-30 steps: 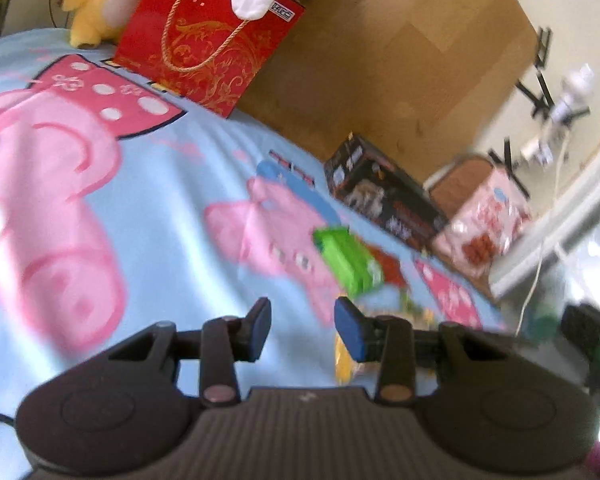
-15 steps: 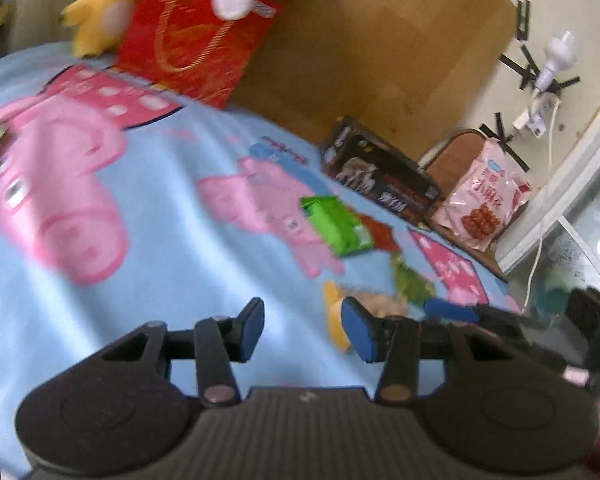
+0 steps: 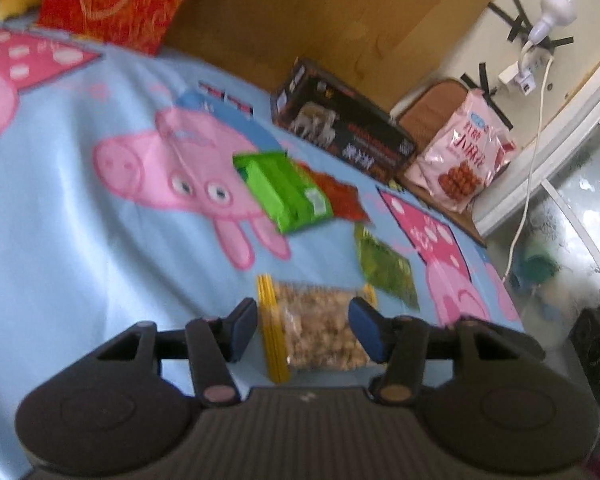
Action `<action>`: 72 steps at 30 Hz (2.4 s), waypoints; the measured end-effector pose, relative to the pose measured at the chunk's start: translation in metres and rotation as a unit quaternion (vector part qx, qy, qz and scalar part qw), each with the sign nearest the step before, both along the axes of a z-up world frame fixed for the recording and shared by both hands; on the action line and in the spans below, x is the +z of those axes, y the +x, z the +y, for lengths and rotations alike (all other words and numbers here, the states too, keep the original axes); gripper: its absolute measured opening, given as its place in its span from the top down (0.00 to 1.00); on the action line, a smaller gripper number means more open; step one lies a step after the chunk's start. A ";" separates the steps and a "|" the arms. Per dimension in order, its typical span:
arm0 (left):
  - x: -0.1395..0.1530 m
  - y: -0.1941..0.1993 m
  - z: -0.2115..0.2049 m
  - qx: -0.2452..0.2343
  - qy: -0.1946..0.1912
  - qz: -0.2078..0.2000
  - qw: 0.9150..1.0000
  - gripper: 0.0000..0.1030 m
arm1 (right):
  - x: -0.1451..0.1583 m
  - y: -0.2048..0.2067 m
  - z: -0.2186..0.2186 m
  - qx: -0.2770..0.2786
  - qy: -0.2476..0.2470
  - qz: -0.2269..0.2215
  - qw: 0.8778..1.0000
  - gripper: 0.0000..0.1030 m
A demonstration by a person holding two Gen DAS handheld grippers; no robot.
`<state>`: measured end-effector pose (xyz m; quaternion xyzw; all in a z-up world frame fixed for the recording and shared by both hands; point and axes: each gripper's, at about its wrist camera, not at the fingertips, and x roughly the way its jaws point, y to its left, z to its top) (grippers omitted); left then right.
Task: Organize snacks
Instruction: 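Grasp the clear peanut bag with the left gripper and lift it, then carry the peanut bag into the black tin box and open the left gripper, then grasp the green leaf-print packet with the left gripper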
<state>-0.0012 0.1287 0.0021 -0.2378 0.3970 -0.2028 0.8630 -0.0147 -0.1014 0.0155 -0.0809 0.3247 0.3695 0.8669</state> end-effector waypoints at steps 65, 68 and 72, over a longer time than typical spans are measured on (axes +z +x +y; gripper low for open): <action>0.022 0.107 -0.102 -0.103 0.078 -0.032 0.991 0.59 | 0.002 0.060 -0.085 -0.113 0.034 0.029 0.993 0.35; 0.010 0.102 -0.095 -0.088 0.058 -0.004 0.994 0.54 | -0.001 0.049 -0.069 -0.098 0.015 0.014 0.995 0.35; 0.007 0.095 -0.092 -0.076 0.030 -0.001 0.997 0.46 | -0.003 0.040 -0.051 -0.095 -0.033 -0.025 0.995 0.35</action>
